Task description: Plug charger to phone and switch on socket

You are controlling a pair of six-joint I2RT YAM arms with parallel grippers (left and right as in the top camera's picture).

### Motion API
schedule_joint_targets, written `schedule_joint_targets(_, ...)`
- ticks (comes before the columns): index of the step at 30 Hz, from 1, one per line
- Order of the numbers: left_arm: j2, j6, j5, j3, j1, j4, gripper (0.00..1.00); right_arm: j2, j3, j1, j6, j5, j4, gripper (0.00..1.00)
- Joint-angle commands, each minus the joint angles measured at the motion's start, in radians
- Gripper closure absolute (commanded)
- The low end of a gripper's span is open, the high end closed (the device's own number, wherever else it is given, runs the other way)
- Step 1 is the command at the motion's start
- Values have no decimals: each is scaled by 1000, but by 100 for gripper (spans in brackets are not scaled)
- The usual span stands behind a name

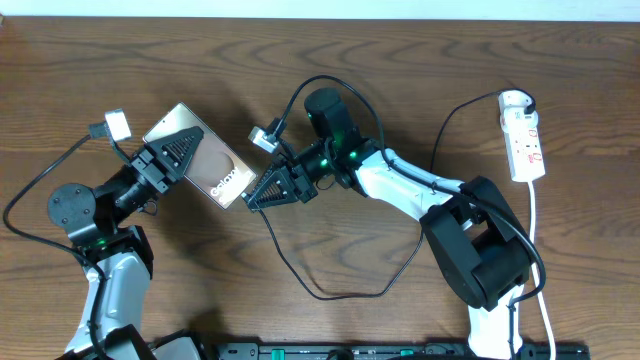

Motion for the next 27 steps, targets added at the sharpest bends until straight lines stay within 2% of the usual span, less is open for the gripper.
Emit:
schedule_joint_targets(1, -8, 10, 132, 4, -13, 6, 93, -10, 16, -9, 10, 32, 18, 99)
schedule_joint_targets(27, -8, 10, 129, 4, -13, 6, 92, -10, 16, -24, 10, 28, 18, 99)
